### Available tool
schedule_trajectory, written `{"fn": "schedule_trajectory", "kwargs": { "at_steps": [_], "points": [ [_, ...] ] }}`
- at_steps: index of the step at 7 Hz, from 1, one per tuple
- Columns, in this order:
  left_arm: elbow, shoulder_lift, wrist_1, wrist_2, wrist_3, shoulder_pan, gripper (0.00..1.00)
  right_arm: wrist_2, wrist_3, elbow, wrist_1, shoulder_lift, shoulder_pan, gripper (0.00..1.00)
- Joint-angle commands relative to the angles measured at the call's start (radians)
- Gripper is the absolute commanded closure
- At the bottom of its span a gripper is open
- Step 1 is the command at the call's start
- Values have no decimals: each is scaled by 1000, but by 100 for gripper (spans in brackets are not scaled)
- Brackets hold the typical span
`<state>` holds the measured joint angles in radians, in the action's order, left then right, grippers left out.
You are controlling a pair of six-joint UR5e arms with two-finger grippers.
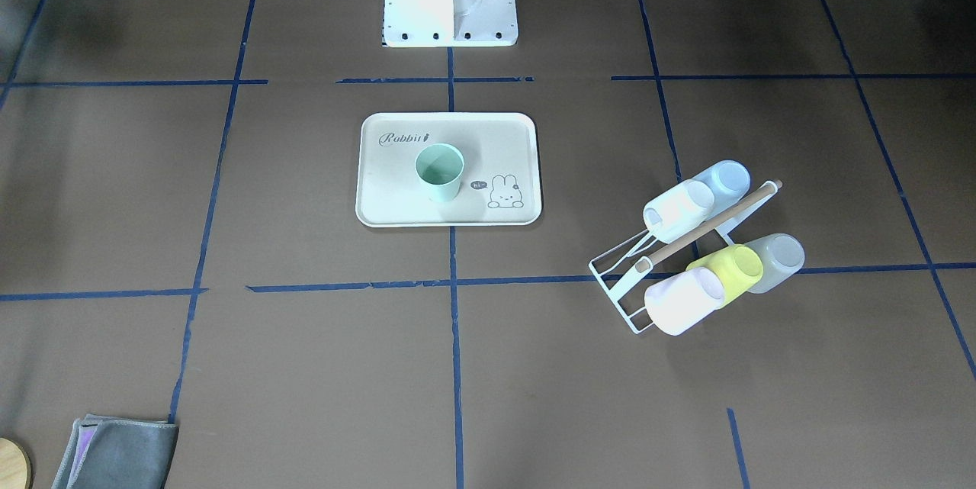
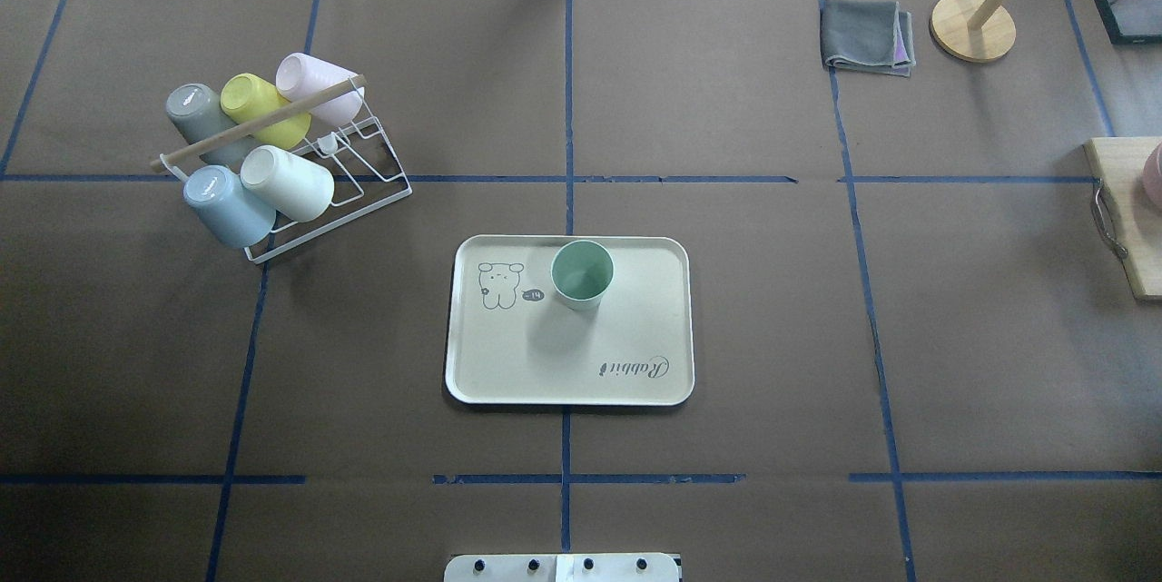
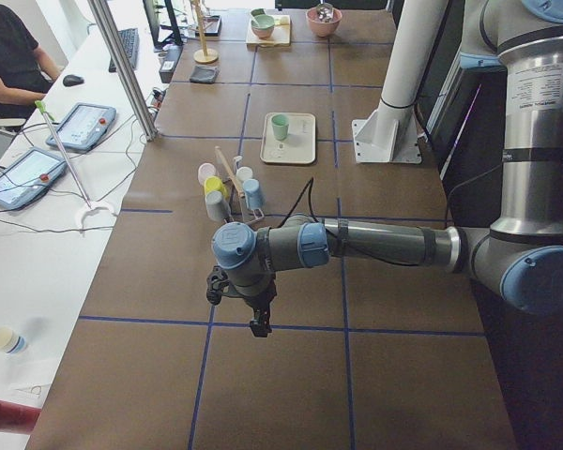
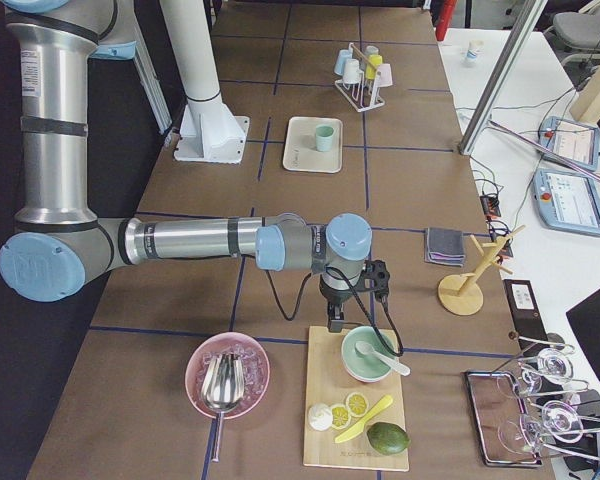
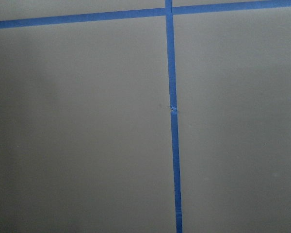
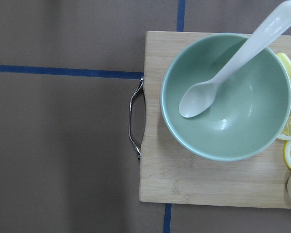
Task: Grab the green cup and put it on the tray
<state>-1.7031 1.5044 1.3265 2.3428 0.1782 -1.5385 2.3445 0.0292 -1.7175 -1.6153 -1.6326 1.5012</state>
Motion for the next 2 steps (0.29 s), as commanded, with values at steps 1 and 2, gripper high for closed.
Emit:
{"fn": "schedule_trajectory", "kwargs": {
  "at_steps": [1, 2],
  "points": [
    [3, 28, -6, 0, -8, 0, 0, 4, 2, -1, 2, 2, 1, 0],
    [-1, 43, -7, -5, -8, 0, 0, 10, 3, -1, 3, 0, 1, 0]
  ]
}}
